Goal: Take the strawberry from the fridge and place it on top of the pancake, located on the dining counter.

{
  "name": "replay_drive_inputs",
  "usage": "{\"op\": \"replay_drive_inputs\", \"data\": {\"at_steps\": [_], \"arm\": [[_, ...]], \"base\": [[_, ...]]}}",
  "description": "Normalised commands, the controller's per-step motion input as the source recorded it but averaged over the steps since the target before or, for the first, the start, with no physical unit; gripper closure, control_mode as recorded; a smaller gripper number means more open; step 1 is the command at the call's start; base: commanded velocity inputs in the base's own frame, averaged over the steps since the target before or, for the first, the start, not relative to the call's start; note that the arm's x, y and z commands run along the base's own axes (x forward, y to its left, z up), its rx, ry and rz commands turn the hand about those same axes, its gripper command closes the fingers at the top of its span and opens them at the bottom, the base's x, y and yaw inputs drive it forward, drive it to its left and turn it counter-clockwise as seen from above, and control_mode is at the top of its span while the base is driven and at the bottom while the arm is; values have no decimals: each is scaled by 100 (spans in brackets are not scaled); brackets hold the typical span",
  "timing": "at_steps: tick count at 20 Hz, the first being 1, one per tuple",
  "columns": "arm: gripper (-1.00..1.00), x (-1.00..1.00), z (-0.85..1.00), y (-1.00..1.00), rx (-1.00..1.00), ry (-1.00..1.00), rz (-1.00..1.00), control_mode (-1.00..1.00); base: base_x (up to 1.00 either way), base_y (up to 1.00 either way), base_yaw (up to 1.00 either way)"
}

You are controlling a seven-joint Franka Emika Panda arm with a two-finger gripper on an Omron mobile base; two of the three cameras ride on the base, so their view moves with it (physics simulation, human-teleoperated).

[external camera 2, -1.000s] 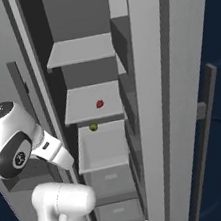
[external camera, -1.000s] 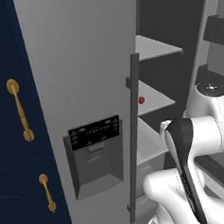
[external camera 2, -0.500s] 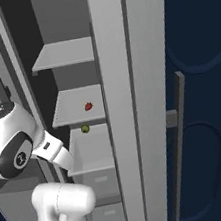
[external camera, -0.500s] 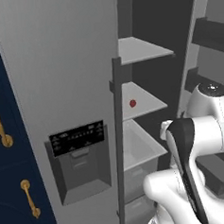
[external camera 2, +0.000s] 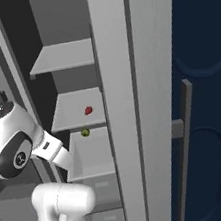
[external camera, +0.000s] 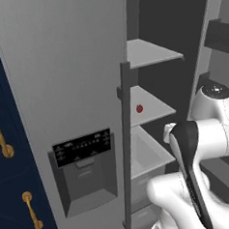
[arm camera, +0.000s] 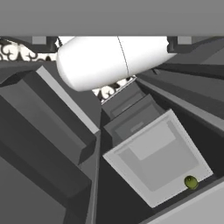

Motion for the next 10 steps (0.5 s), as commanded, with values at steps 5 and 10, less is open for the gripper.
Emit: {"op": "replay_drive_inputs", "data": {"at_steps": [5, 10], "arm": [[-100, 0, 0, 0, 0, 0, 0, 100], [-100, 0, 0, 0, 0, 0, 0, 100]], "base": [[32, -3, 1], [33, -27, 5]]}}
